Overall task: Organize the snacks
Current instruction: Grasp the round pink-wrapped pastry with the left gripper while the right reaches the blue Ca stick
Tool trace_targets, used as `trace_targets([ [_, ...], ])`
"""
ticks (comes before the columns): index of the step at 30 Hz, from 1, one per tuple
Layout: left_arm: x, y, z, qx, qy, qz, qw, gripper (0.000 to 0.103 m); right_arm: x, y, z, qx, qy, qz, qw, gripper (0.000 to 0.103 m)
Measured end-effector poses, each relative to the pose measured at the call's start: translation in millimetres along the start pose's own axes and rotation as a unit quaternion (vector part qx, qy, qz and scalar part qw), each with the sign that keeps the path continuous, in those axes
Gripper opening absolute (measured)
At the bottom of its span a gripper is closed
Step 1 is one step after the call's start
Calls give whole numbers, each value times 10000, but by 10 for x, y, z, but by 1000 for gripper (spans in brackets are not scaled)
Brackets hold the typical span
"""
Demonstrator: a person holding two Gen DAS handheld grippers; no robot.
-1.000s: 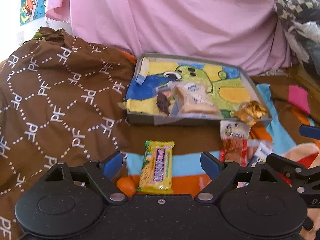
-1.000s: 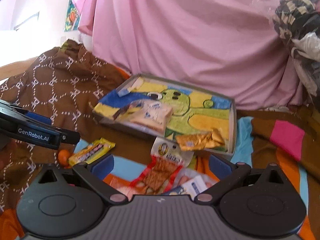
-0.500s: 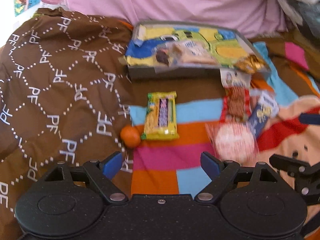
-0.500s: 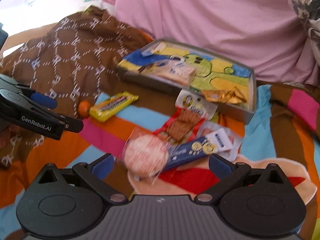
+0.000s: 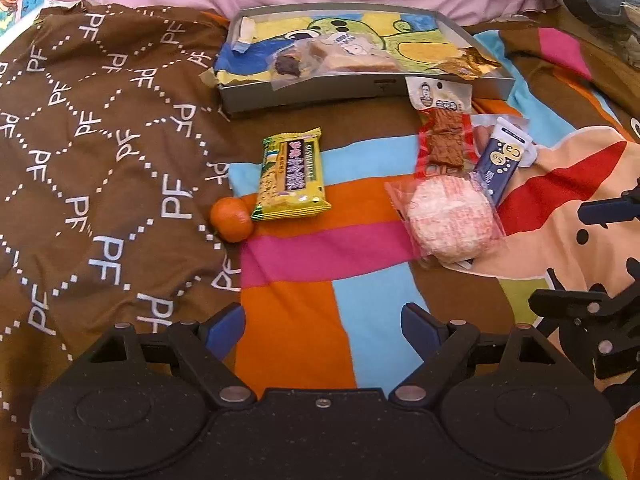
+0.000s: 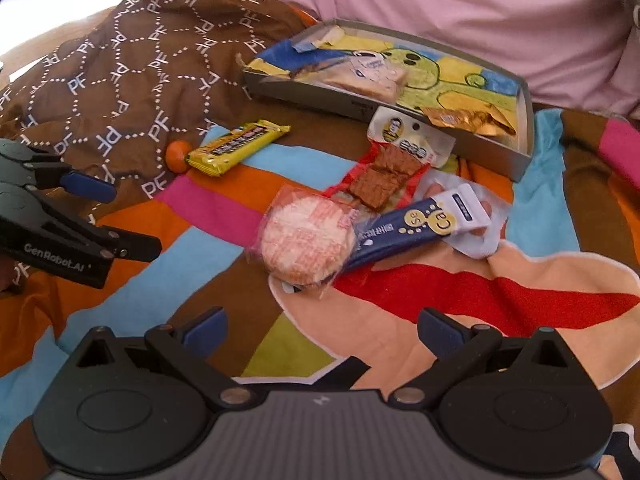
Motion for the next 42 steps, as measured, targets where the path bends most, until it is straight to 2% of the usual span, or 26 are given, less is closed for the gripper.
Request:
trace_targets([
  [10,66,-176,47,508,-184,-107,9985,86,95,-179,3,183,103,-14,9998,103],
  [17,115,-352,136,1042,-407,-279,9933,86,141,-405,178,450,-58,-17,9990,103],
  [24,146,-623,264,1842,-804,-520,9782,86,226,-576,329,532,-105,123,9985,103],
  [29,274,-788,386,2100,-884,-583,9720,86,335,-713,438,947,-29,327,9950,103],
  [33,385,-898,503,2511,-1012,-658,9604,86,416,-826,532,1304,95,428,9905,102],
  [37,536,-966,584,2931,-956,-873,9473,87,487,-919,642,1559,149,391,9869,101],
  [42,654,-1027,638,3258,-587,-1383,9334,87,640,-1003,715,2014,380,346,9782,96],
])
Point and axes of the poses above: each gripper's, at about its wrist camera, not at the fingertips, and x roughly the way its jaws point, y to its left, z to its top, the point moved 4 cm from there along x, roughly the way its jaws point, and after that the axes turned 1 degree about y, right-handed, at the moved point
